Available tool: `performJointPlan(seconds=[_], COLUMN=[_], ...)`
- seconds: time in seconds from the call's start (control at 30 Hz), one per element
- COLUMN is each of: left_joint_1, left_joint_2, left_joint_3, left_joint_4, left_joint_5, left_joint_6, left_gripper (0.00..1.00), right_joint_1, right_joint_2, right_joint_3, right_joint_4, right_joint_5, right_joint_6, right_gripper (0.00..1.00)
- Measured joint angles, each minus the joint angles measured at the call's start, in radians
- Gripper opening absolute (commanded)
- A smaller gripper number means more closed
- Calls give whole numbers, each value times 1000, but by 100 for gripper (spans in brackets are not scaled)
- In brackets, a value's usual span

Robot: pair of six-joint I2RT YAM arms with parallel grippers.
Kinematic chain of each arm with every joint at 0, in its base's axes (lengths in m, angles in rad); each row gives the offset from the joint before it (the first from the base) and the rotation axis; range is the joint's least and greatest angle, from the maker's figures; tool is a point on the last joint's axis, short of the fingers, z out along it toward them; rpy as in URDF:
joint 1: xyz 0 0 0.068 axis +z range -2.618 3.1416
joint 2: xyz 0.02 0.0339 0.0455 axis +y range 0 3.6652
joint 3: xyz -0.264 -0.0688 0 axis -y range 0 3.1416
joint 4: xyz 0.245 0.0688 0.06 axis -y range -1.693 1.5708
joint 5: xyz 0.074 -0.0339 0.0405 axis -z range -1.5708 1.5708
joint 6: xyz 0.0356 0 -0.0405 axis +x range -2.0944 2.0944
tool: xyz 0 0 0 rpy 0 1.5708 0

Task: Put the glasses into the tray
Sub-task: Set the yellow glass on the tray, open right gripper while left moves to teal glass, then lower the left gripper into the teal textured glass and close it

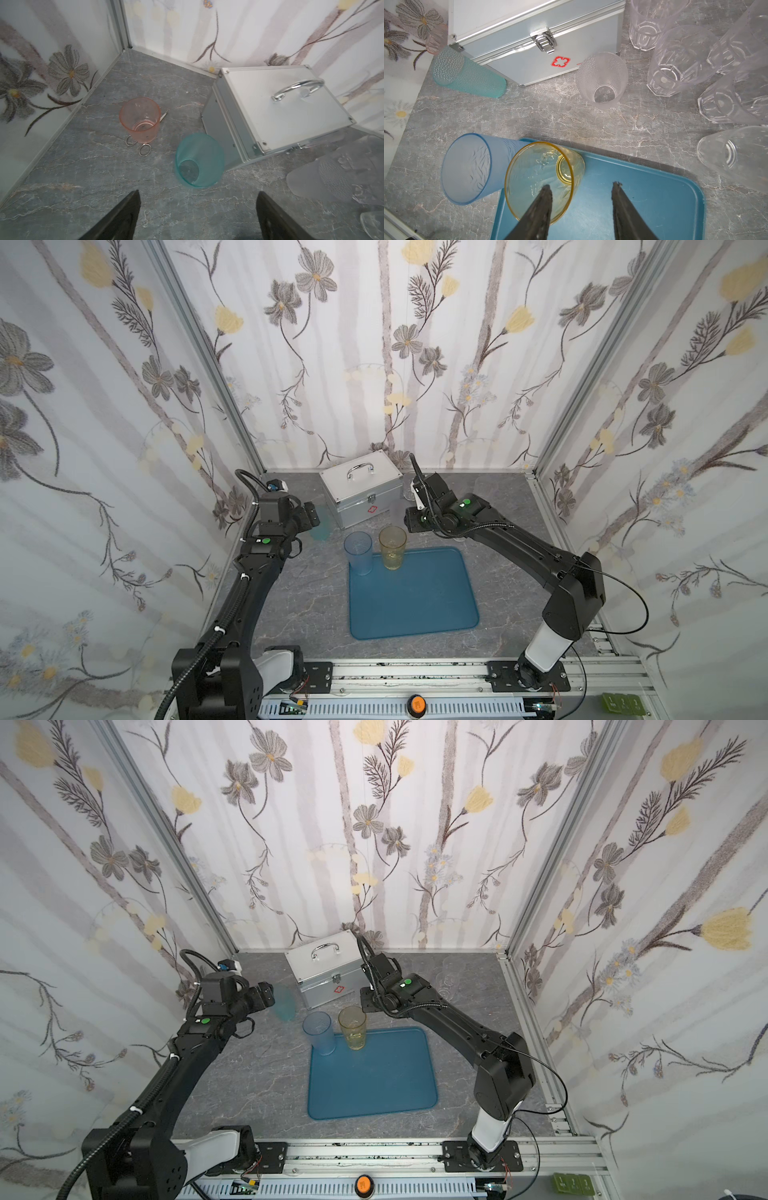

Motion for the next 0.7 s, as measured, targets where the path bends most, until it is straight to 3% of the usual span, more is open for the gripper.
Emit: performJointPlan(seconds=[0.33,0.53,0.7], left_joint_1=[64,67,67], left_joint_2=[281,375,423], left_joint_3=[150,198,224], left_joint_4=[-76,-95,-96], left_joint_5=[135,156,147], left_joint_6=[63,74,78], left_gripper=[75,66,51], right_joint_1=[0,0,0], right_joint_2=[0,0,0], right_joint_3=[-18,-31,-39], right_joint_4=[38,40,47], right_joint_5=[0,-5,-2], right_joint_6=[-5,-5,-8], right_gripper=[48,48,47])
